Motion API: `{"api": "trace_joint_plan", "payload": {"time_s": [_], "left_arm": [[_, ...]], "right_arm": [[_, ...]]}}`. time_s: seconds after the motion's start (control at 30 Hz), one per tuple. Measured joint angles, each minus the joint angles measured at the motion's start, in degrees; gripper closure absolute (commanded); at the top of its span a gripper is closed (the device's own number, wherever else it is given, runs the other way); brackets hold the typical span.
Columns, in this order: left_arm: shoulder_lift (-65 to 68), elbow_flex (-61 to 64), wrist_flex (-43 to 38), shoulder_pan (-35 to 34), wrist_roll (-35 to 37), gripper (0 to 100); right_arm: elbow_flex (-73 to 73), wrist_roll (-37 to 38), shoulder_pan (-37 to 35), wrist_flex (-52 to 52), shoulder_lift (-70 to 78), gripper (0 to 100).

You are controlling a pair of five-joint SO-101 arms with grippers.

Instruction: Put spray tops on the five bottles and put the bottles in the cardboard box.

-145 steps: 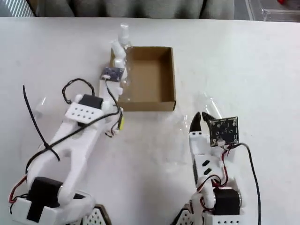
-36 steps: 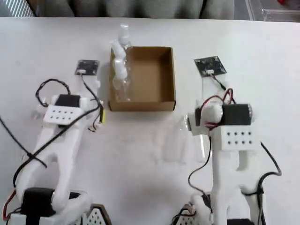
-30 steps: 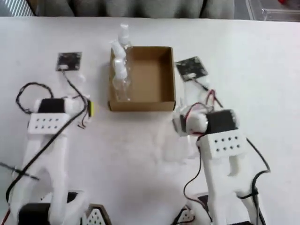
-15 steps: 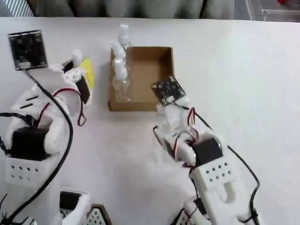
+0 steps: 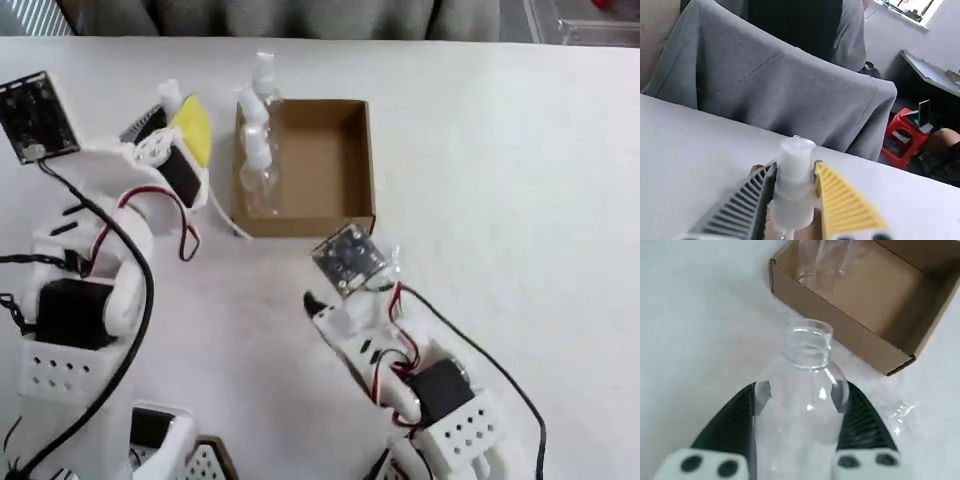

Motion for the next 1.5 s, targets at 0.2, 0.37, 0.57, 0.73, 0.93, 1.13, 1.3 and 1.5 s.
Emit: {"api": "trace_joint_plan", "payload": {"time_s": [0.2, 0.37, 0.57, 0.73, 0.93, 1.13, 1.3, 1.5], "left_arm": [[-4.22, 5.45, -4.40, 1.23, 0.26, 98], [-7.82, 5.98, -4.75, 1.05, 3.43, 98], [-9.41, 6.86, -4.75, 1.14, 8.18, 98], [-9.67, 9.58, -4.75, 6.51, 8.26, 98], [-9.76, 12.31, -8.00, 10.02, 8.26, 98], [-9.76, 14.68, -9.93, 10.20, 8.44, 98], [-9.76, 14.68, -9.93, 10.20, 8.44, 98], [-9.76, 14.68, -9.76, 10.11, 8.44, 98]], "right_arm": [[3.08, 0.00, -4.40, 0.00, -5.10, 98.2], [3.60, 0.00, -4.40, 0.00, -7.91, 98.2], [4.84, 0.00, -4.84, 0.00, -8.18, 98.2], [4.84, 0.00, -4.84, 0.00, -8.18, 98.2], [4.84, 0.00, -4.84, 0.00, -8.18, 98.2], [4.84, 0.00, -4.92, 0.00, -8.18, 98.2], [4.84, 0.00, -4.84, 0.00, -8.18, 98.2], [4.84, 0.00, -4.84, 0.00, -8.18, 98.2]]}}
